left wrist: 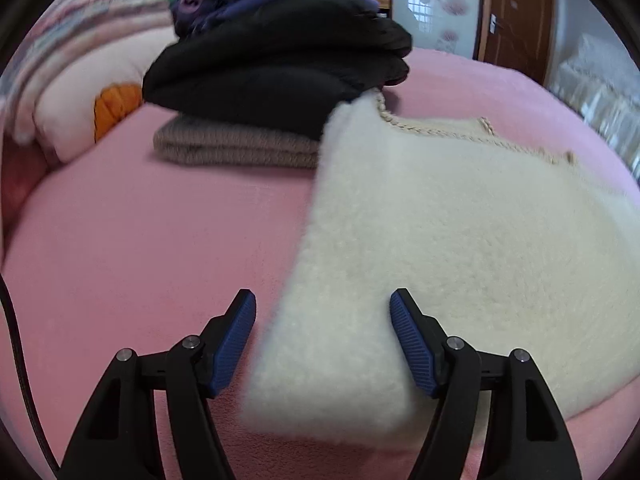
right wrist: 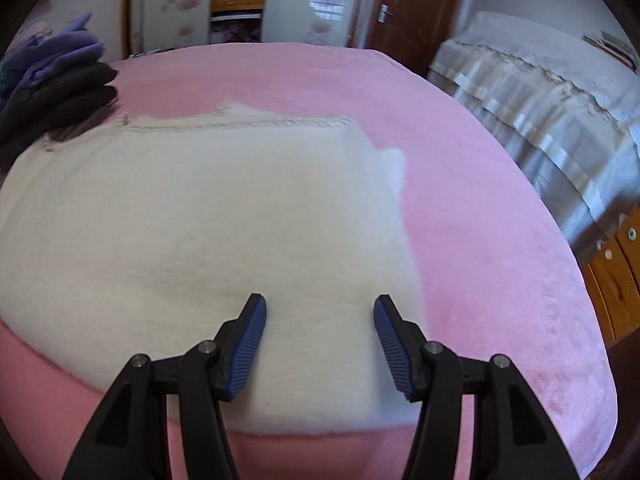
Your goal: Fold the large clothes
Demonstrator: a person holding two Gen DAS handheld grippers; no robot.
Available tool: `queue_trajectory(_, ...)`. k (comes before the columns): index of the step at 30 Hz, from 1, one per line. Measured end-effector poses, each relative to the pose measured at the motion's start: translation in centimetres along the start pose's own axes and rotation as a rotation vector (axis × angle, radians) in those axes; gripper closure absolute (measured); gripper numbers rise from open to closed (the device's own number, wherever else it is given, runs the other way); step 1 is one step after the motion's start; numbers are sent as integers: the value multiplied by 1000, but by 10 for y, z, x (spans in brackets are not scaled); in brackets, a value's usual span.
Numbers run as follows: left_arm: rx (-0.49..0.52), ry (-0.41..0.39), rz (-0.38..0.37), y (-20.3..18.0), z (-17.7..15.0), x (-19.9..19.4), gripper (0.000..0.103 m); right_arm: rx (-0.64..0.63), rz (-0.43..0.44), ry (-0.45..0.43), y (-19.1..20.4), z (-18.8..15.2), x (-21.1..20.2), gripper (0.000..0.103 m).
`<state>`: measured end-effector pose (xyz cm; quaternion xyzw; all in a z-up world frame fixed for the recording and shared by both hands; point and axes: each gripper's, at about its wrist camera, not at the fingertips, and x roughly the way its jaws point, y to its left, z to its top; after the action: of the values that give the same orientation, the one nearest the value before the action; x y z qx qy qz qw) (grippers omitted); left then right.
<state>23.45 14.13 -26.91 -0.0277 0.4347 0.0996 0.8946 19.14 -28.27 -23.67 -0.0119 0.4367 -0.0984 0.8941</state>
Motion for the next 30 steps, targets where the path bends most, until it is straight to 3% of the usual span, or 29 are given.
queue_trajectory(4, -11, 7, -10, 3, -4, 12, 33, 78, 9, 29, -30, -11, 10, 43)
queue_trajectory(10, -10, 6, 16, 1, -4, 9, 33, 10, -82, 14, -11, -7, 10, 43)
queue_trajectory(15, -86, 22, 11, 6, -2, -19, 33, 51, -52, -6, -12, -6, -10, 43)
queue_trajectory(20, -224, 32, -139, 17, -16, -57, 27, 24, -3, -103, 11, 1, -45, 43)
queue_trajectory(23, -326, 52, -277, 23, -34, -66, 20, -5, 62, -141, 33, 7, -62, 43)
queue_trajectory(25, -421, 94, -383, 28, -49, -63, 20, -22, 99, -164, 49, 9, -72, 43)
queue_trajectory(30, -608, 176, -538, 32, -76, -39, 20, -75, 159, -214, 83, 10, -94, 43)
